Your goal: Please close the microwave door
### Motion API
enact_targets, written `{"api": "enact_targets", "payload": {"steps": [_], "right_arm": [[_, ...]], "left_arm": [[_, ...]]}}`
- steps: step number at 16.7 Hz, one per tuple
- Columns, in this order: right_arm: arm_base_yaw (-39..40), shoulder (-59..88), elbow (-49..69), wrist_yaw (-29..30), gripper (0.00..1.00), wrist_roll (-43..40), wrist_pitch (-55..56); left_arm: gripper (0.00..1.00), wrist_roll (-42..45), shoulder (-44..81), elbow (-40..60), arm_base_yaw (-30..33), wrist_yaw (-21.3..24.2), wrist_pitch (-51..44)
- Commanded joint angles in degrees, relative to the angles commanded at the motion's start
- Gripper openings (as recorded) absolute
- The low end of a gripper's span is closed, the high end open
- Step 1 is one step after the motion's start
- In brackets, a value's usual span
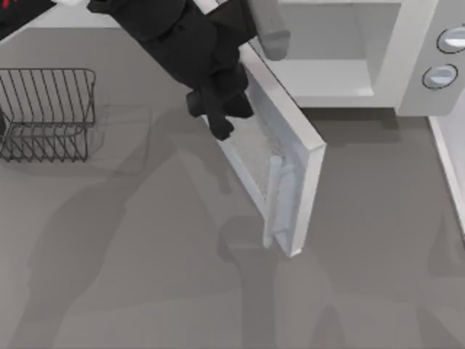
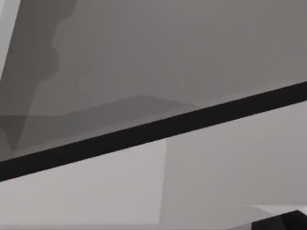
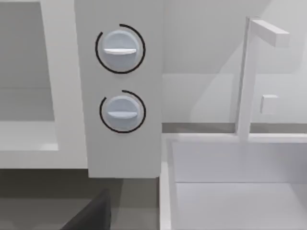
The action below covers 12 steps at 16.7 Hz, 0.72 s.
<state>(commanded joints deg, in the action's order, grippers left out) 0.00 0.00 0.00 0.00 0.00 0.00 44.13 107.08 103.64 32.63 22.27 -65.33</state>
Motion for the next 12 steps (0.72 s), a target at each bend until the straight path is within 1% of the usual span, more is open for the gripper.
{"api": "enact_targets", "payload": {"steps": [5, 9, 12], "right_arm": [[0.00, 0.00, 0.00, 0.00, 1.00, 0.00, 0.00], [0.00, 0.00, 0.00, 0.00, 1.00, 0.00, 0.00], [0.00, 0.00, 0.00, 0.00, 1.00, 0.00, 0.00]], "left_arm": [[0.00, -0.25, 0.04, 0.17, 0.13, -0.03, 0.03], [0.00, -2.43, 2.04, 2.68, 2.27, -0.83, 0.23], [0.00, -2.66, 2.21, 2.99, 2.53, -0.93, 0.30]]}}
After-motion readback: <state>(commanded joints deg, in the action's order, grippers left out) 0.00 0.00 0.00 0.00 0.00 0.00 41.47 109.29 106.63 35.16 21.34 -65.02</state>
